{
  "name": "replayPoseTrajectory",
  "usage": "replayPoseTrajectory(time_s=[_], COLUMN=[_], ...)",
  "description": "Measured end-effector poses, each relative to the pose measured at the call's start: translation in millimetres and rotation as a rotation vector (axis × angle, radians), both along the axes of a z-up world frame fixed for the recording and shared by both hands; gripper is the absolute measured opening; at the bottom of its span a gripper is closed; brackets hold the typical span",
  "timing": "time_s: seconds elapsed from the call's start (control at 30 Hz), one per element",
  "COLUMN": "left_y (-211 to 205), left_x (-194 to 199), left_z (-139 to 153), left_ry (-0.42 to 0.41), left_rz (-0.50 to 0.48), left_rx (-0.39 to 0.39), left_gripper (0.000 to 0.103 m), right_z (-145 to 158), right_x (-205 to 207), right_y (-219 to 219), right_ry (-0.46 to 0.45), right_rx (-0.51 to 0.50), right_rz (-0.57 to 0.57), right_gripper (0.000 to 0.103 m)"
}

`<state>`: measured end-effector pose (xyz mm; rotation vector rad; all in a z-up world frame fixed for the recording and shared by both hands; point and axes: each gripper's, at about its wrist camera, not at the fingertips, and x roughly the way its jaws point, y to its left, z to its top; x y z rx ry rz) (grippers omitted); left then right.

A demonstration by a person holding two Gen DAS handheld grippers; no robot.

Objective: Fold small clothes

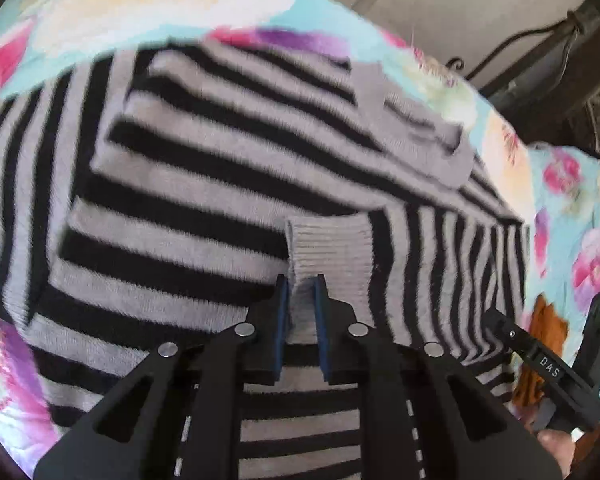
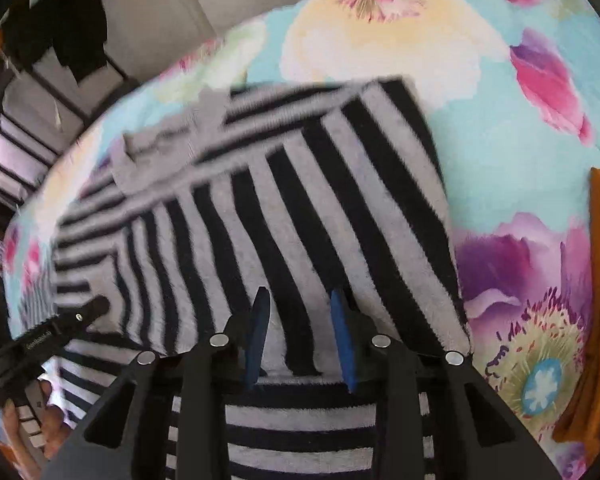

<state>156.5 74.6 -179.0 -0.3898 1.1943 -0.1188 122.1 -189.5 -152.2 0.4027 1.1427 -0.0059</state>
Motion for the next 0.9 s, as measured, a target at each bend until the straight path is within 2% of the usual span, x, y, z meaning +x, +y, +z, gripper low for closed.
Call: replayPoseTrajectory(time_s=[0.07, 0.13, 0.2, 0.27, 0.3, 0.4, 0.5, 0.57, 0.73, 0.9], left_y=[4.5, 2.8, -2.7, -15.7, -21.8, -36.5, -41.8, -42.4, -38.0, -46.2], left_x=[-0.5, 1.0, 3.0, 5.2, 6.1, 5.9, 6.7, 9.0, 5.8, -4.4], left_z=[19.9, 32.2, 33.2, 25.7, 21.3, 2.0, -8.5, -7.9, 13.1, 19.3], left_ry=[-0.065, -0.091, -0.086, -0.062, -0.052, -0.017, -0.016, -0.006, -0.04, -0.043], left_rz=[0.021, 0.012, -0.016, -0.061, -0.083, -0.132, -0.15, -0.147, -0.12, -0.151], left_rx=[-0.002, -0.013, -0.032, -0.03, -0.013, 0.04, 0.066, 0.068, 0.027, 0.047], left_gripper=[0.013, 0.014, 0.024, 0.032, 0.033, 0.035, 0.035, 0.035, 0.039, 0.05], right_z=[13.0, 21.2, 24.9, 23.0, 20.5, 3.7, -19.3, -21.7, 11.3, 17.7], right_x=[-0.2, 7.6, 17.6, 25.7, 28.7, 37.2, 42.3, 41.6, 32.0, 2.2], right_y=[-11.7, -24.9, -37.6, -48.2, -50.6, -55.6, -63.6, -69.6, -64.6, -59.0], right_ry=[-0.06, -0.084, -0.094, -0.098, -0.094, -0.05, 0.021, 0.02, -0.028, 0.019], right_rx=[0.02, 0.03, 0.028, 0.041, 0.048, 0.057, 0.057, 0.098, 0.117, 0.056], right_rz=[-0.059, -0.088, -0.096, -0.101, -0.102, -0.101, -0.125, -0.149, -0.128, -0.08], right_gripper=[0.031, 0.032, 0.031, 0.024, 0.02, 0.015, 0.0, 0.0, 0.005, 0.005])
